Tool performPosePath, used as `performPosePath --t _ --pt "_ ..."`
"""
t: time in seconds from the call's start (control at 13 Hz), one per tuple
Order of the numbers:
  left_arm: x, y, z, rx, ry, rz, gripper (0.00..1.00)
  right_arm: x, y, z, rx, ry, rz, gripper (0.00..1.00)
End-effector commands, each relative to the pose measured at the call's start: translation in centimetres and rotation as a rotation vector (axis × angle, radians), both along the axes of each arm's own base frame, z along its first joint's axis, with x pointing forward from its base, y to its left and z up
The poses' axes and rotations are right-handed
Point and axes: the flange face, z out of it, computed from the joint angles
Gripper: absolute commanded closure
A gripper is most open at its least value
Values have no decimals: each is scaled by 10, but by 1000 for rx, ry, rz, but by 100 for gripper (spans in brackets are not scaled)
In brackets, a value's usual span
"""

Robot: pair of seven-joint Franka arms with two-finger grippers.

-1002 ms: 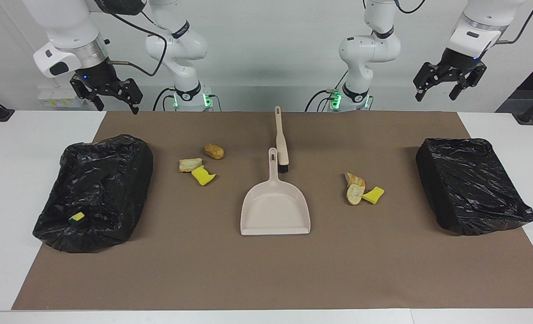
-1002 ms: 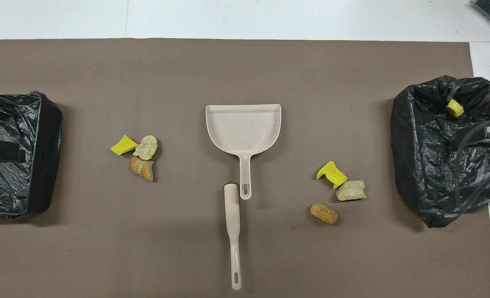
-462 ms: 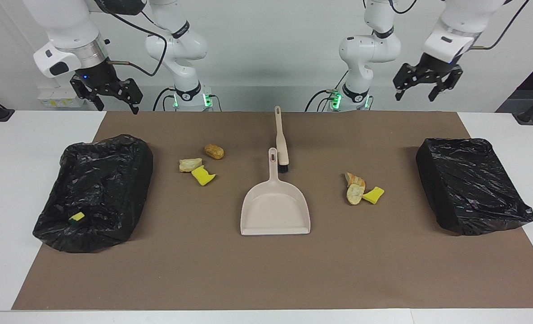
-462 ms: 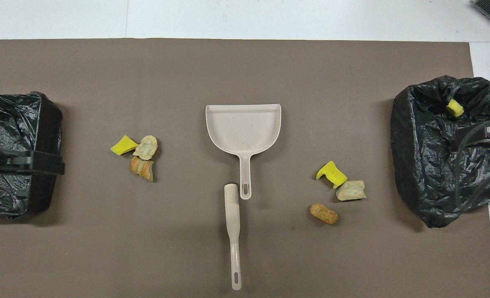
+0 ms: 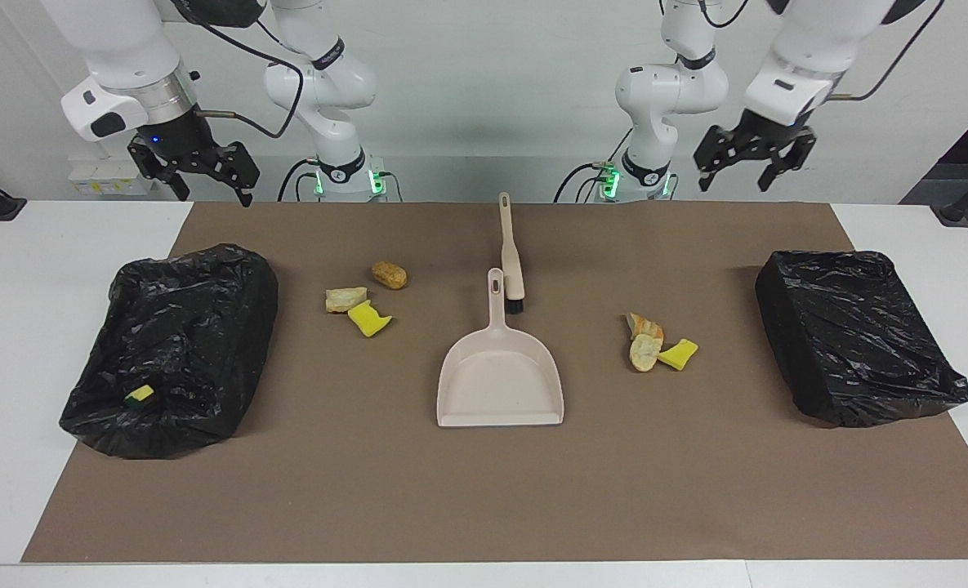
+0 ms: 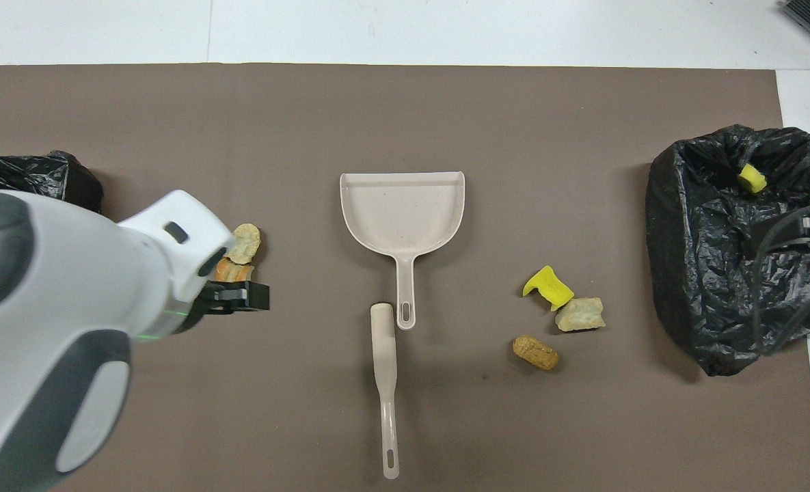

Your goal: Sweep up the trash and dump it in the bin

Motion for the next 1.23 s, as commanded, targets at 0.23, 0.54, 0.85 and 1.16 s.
performPosePath --t 0.23,0.54,0.85,1.16 --pt "-90 -92 -78 43 -42 10 0 20 64 -38 35 56 117 0" --pt "-146 -142 -154 51 -53 -25 0 47 121 -88 52 81 193 0" --pt "-173 -155 -184 20 -78 -27 0 68 192 -128 62 57 152 0" --pt "-173 -156 -201 -6 -73 -17 0 78 254 -175 67 24 107 0"
